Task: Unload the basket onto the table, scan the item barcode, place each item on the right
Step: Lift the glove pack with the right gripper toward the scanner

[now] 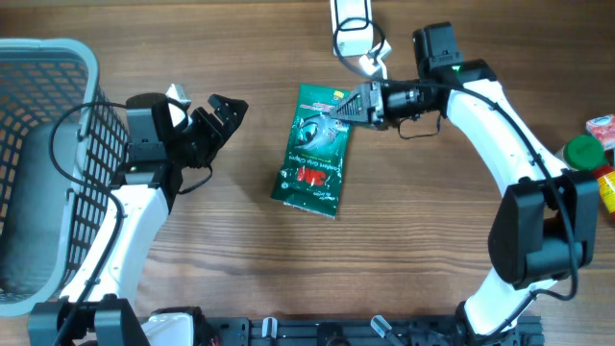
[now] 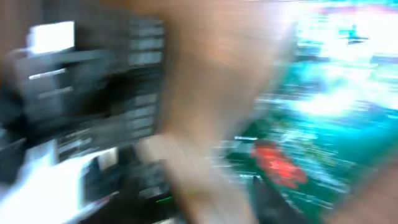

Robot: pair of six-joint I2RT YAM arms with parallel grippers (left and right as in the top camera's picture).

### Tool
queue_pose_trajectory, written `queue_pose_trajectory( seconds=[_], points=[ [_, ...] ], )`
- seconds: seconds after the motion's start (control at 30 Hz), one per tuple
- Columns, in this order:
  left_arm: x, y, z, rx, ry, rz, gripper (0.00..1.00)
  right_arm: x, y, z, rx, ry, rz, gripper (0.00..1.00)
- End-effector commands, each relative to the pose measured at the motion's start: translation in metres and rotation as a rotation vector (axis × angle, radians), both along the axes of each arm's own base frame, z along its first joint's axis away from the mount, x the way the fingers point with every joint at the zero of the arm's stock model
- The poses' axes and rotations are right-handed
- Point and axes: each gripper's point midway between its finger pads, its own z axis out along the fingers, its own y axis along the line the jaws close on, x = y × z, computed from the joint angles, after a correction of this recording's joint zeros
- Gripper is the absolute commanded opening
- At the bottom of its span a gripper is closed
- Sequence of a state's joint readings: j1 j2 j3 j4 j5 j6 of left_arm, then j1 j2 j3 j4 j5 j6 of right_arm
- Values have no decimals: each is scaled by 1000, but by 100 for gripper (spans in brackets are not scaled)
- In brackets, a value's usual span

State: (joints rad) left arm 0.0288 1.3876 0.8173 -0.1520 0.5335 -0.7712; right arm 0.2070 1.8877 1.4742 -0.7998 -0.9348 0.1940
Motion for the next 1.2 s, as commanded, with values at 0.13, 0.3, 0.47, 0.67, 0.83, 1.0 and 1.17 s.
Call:
queue_pose_trajectory(
  seconds=[0.13, 0.3, 0.47, 0.67, 0.83, 1.0, 1.17],
  points=[
    [-1, 2, -1, 17, -6, -18, 100, 28, -52, -95, -576, 24, -261, 99],
    [-3, 1, -3, 17, 9, -18, 100, 23, -39, -142, -599, 136, -274, 87],
    [-3, 3, -5, 24, 14, -10, 100, 15, -28, -159, -602, 168, -242, 84],
    [-3, 4, -6, 28, 18, -4, 100, 3, -8, -167, -597, 178, -188, 80],
    [-4, 8, -9, 43, 34, 12, 100, -2, -14, -183, -724, 193, -261, 54],
    [-5, 7, -10, 43, 37, 12, 100, -13, -44, -233, -928, 188, -203, 4],
    [-9, 7, -15, 43, 67, 11, 100, -17, -28, -214, -804, 211, -90, 4]
  ],
)
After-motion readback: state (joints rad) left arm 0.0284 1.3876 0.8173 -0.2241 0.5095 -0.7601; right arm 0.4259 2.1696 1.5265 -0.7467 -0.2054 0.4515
